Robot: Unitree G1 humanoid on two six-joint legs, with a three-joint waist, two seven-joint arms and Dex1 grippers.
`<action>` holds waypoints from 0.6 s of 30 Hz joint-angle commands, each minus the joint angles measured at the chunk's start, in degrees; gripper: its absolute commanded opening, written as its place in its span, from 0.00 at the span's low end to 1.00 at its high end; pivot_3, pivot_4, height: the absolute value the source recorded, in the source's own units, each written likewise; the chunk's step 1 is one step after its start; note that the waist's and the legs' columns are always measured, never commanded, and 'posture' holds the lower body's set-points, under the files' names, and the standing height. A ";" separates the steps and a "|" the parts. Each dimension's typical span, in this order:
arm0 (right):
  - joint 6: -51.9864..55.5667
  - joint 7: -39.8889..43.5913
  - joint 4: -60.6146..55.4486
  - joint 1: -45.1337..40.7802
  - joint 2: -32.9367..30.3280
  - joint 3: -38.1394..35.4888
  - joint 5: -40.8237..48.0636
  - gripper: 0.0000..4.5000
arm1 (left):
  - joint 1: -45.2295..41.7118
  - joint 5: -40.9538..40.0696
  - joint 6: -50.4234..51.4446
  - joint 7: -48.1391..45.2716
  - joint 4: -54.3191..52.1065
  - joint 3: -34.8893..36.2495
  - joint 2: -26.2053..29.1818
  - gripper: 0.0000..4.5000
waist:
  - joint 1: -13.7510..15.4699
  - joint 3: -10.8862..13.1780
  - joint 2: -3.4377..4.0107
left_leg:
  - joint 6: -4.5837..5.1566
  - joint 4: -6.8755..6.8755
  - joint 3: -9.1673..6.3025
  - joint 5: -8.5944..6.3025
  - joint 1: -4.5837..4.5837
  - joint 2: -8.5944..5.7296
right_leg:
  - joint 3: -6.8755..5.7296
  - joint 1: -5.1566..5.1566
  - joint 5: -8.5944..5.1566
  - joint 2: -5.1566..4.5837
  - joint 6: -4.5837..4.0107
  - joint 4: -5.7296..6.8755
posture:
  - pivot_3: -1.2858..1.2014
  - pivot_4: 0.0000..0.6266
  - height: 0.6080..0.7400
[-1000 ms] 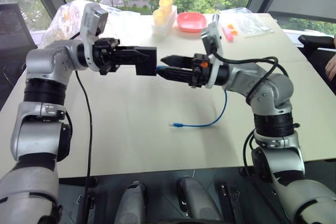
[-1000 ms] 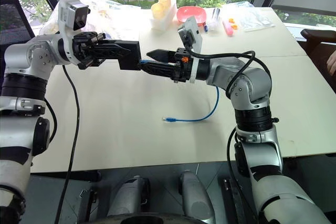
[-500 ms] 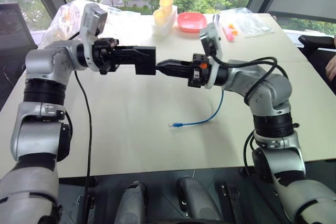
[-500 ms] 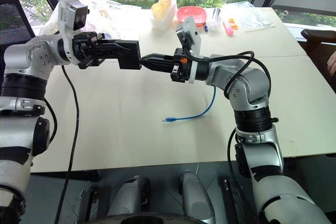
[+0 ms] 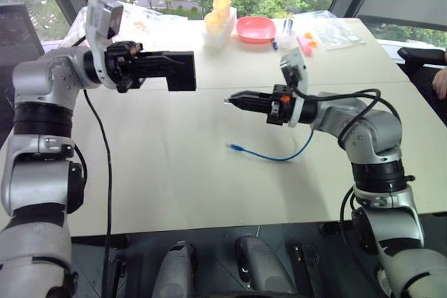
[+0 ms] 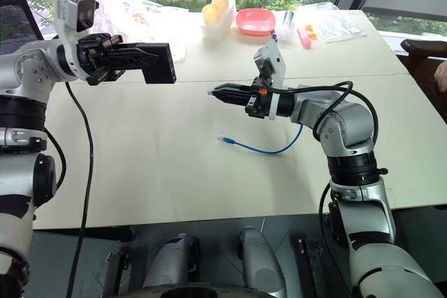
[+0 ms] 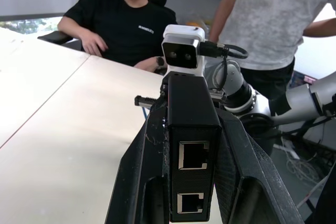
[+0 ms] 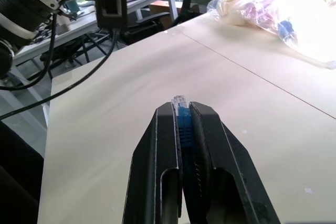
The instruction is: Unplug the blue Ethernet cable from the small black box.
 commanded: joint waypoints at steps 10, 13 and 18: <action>-38.75 -23.58 38.65 1.44 6.67 3.92 -29.17 0.47 | 12.49 10.54 -16.07 20.26 -6.76 2.05 -10.84 0.11 | 0.19 -0.06 -0.03 | 0.00 0.05 0.13 0.00 -0.04 -0.03 | 0.13 0.00 0.02 -0.09 0.02 -0.07 | 0.52 0.24 0.98; -40.81 -25.45 36.38 2.46 7.51 2.17 -29.36 0.80 | 14.84 12.01 -19.67 27.15 -7.42 3.79 -13.84 0.11 | 0.17 -0.06 -0.03 | 0.00 0.06 0.12 0.00 -0.02 -0.01 | 0.13 0.01 0.05 -0.09 0.06 -0.05 | 0.52 0.24 0.98; -35.53 -23.39 18.30 9.05 9.86 -2.13 -21.25 0.99 | 17.53 16.94 -28.84 41.09 -3.52 5.70 -18.55 0.11 | 0.27 -0.07 0.00 | 0.00 0.04 0.09 0.00 0.05 0.02 | 0.14 0.03 0.06 -0.04 0.06 0.01 | 0.52 0.24 0.98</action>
